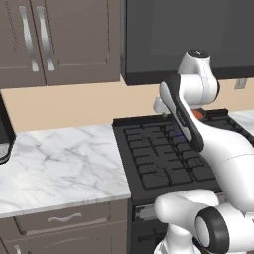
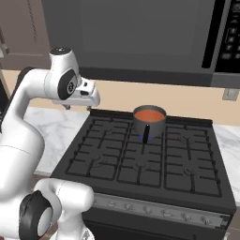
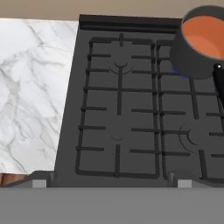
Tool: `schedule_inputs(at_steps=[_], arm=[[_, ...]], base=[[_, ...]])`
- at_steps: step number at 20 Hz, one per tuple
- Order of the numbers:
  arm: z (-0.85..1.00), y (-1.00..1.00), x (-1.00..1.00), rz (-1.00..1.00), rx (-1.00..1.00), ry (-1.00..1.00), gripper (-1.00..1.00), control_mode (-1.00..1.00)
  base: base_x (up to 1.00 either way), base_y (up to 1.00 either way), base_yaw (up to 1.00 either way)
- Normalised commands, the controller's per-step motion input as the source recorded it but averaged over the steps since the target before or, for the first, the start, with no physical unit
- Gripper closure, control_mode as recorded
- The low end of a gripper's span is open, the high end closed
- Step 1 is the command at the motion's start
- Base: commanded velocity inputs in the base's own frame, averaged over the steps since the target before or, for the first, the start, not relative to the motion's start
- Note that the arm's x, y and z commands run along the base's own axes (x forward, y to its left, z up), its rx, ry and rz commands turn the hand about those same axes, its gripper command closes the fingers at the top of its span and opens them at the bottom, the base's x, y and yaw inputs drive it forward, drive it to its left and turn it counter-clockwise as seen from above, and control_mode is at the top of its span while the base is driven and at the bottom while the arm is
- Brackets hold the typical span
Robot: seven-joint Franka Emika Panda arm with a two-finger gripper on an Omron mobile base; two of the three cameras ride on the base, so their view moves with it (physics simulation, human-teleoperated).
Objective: Wait until the marinara sauce is simmered to a deep red color and then turn off the stove.
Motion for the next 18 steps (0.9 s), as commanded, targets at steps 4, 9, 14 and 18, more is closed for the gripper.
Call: schedule_inputs(at_steps=[4, 9, 14, 18], arm=[[-0.36, -0.14, -0.37, 0.00, 0.00, 0.00, -1.00, -1.00], [-0.53, -0.35, -0.81, 0.00, 0.03, -0.05, -1.00, -1.00], [-0.25, -0.66, -0.84, 0.05, 0.12, -0.13, -1.00, -1.00], [-0.14, -0.79, -0.51, 0.19, 0.14, -0.14, -1.00, -1.00]], base=[[0.00, 0.00, 0.00], [0.00, 0.00, 0.00], [0.00, 0.00, 0.00], [0.00, 0.00, 0.00]])
